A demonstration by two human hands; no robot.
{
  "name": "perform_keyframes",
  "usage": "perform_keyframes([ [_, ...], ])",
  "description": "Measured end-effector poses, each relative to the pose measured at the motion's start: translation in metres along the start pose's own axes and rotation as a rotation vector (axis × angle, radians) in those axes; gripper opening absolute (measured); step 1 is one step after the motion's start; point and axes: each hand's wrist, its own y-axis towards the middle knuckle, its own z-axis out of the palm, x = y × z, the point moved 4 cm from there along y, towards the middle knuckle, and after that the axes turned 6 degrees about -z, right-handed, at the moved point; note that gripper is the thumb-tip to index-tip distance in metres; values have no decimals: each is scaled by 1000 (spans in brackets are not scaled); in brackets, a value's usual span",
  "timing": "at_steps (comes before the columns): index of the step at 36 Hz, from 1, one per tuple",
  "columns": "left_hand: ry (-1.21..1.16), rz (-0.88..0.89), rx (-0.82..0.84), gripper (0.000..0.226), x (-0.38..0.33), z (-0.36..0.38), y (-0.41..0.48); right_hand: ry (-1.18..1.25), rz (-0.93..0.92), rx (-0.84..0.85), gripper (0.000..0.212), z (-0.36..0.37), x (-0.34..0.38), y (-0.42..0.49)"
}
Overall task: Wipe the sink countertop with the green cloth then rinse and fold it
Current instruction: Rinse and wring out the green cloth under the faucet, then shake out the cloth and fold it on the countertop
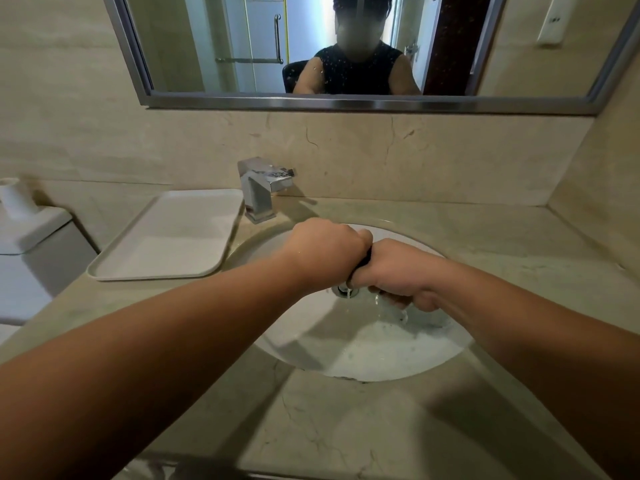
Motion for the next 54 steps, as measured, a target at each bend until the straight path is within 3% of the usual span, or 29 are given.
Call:
perform_keyframes([
  [12,31,73,-57,24,4,11,1,151,25,70,14,8,-10,1],
  [18,-76,-55,-23,27,13,11,4,-142,-107,-58,36,-4,-6,-3],
  [21,-263,-147,119,19,25,8,5,-91,-161,-52,38,-17,4,-7],
  [26,-621,-231,331,37,43,-5,-5,-60,-289,-86,26,-28,34,-17],
  [32,-996,-262,554,40,71,-26,-39,189,-319,-24,17,-17,60,-30],
  [37,-1151,-250,696,48,81,-41,-70,313,-341,-59,8,-2,81,-32],
  [41,-1219,-224,744,43,92,-46,-94,276,-396,-114,11,4,100,-34],
  [44,-1305,-243,719,44,100,-51,-106,225,-449,-141,12,8,119,-37],
  [51,-1316,-360,275,19,124,-72,-108,60,-550,-262,14,21,156,-42],
  [54,-1272,-405,194,25,137,-74,-115,-3,-580,-300,16,24,166,-43],
])
